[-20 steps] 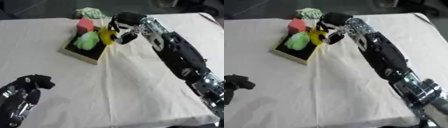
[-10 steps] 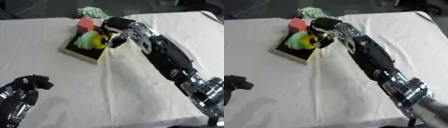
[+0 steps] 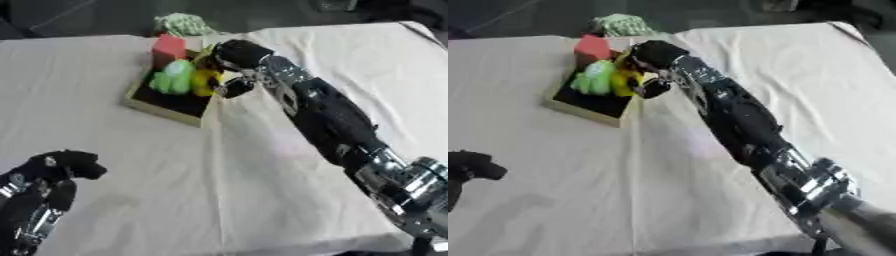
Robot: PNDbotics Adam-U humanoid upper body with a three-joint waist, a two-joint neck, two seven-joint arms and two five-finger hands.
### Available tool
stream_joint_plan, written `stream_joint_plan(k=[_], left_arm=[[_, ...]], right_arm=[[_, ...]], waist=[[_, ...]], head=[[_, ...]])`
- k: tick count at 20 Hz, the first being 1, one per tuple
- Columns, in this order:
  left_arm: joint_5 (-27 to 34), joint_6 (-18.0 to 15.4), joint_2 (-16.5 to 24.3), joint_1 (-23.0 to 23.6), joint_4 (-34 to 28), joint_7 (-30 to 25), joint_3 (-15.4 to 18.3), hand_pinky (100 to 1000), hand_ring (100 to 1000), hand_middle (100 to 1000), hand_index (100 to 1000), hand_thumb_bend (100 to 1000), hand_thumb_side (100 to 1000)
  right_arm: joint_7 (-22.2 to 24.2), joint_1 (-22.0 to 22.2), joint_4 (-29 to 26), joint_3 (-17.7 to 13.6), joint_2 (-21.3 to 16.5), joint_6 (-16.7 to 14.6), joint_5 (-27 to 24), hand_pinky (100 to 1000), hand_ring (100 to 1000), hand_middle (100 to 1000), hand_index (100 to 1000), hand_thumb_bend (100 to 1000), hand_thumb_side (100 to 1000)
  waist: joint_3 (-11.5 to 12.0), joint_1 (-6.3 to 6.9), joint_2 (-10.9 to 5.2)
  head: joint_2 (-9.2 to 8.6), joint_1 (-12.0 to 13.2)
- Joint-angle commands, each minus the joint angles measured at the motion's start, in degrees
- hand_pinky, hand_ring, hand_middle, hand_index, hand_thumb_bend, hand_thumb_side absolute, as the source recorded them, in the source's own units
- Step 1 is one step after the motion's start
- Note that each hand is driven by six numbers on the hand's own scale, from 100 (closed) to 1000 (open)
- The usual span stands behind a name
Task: Pick up objects on the table and place them in the box.
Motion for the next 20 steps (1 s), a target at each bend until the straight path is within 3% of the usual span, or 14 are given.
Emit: stream_joint_plan(k=[1,4,7,8,14,18,20], left_arm=[[-0.11,-0.27,0.19,-0.60,-1.23,0.03,0.04,754,731,631,808,100,635],[-0.20,-0.24,0.21,-0.51,-1.23,0.05,0.07,754,731,631,808,100,638],[-0.26,-0.19,0.25,-0.47,-1.23,0.08,0.08,754,731,631,808,100,639],[-0.27,-0.17,0.27,-0.45,-1.23,0.09,0.08,754,731,630,808,100,640],[-0.56,-0.01,0.44,-0.21,-1.23,0.26,0.24,755,731,630,808,100,643],[-0.62,0.05,0.53,-0.17,-1.23,0.22,0.18,754,731,631,808,100,645],[-0.69,0.09,0.61,-0.10,-1.23,0.29,0.25,754,731,631,808,100,644]], right_arm=[[-2.10,-0.78,0.21,-0.43,-0.65,-0.07,1.48,660,712,568,780,100,270],[-1.71,-0.67,-0.93,0.33,-1.06,-1.88,1.13,690,756,685,894,100,247],[0.34,-0.27,-3.04,1.70,-2.02,-4.18,-0.56,714,789,755,940,100,366],[1.09,-0.05,-3.79,2.14,-2.35,-4.95,-1.28,718,799,797,959,100,442],[6.20,2.19,-10.97,3.02,-5.07,-10.07,-6.35,731,822,876,976,100,549],[9.46,3.83,-16.71,2.39,-6.66,-12.10,-9.92,728,820,887,974,100,470],[9.59,4.96,-19.86,1.97,-7.35,-12.44,-11.87,716,809,876,966,100,370]], waist=[[-0.13,0.19,-0.66],[-0.27,0.17,-0.69],[-0.40,0.06,-0.73],[-0.47,0.01,-0.74],[-0.97,-0.33,-0.81],[-1.55,-0.46,-0.85],[-1.81,-0.55,-0.92]], head=[[-0.83,-0.09],[-0.80,-0.05],[-0.75,0.07],[-0.74,0.11],[-0.81,0.79],[-0.84,1.24],[-0.87,1.37]])
